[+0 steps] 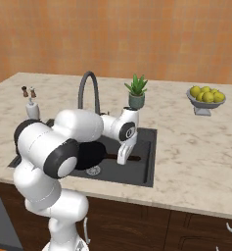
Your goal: Pick the pan and sponge and place them into the sink. Then turn on the water.
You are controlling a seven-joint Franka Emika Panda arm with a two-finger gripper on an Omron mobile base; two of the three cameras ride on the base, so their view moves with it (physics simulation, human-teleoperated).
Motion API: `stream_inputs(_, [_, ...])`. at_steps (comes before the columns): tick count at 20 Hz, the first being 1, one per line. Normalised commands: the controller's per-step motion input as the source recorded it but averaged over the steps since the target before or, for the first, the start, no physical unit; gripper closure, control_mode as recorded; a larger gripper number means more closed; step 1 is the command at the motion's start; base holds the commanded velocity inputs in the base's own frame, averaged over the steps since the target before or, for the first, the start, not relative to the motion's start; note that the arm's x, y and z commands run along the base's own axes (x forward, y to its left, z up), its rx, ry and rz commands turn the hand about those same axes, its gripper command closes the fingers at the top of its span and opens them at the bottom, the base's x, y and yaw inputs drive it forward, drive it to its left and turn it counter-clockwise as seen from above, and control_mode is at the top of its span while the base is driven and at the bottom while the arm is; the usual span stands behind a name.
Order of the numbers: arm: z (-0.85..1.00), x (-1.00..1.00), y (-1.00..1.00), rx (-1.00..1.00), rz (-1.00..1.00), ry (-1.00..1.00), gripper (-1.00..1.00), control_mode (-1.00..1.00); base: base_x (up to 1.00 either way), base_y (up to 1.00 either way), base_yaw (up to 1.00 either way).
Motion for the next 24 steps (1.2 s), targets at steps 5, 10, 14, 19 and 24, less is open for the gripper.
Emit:
stream_inputs(5, [-0.25,0.00,0.03,0.00,0.00,0.00,1.00,-1.00,0.00,0.00,0.00])
stream_inputs(10, [-0.13,0.06,0.01,0.00,0.00,-0.02,1.00,-1.00,0.00,0.00,0.00])
stream_inputs(14, [-0.01,0.22,0.00,0.00,0.00,0.00,1.00,-1.00,0.00,0.00,0.00])
stream_inputs(19, [0.00,0.03,0.00,0.00,0.00,0.00,1.00,-1.00,0.00,0.00,0.00])
stream_inputs(24, [0.00,0.04,0.00,-0.01,0.00,0.00,1.00,-1.00,0.00,0.00,0.00])
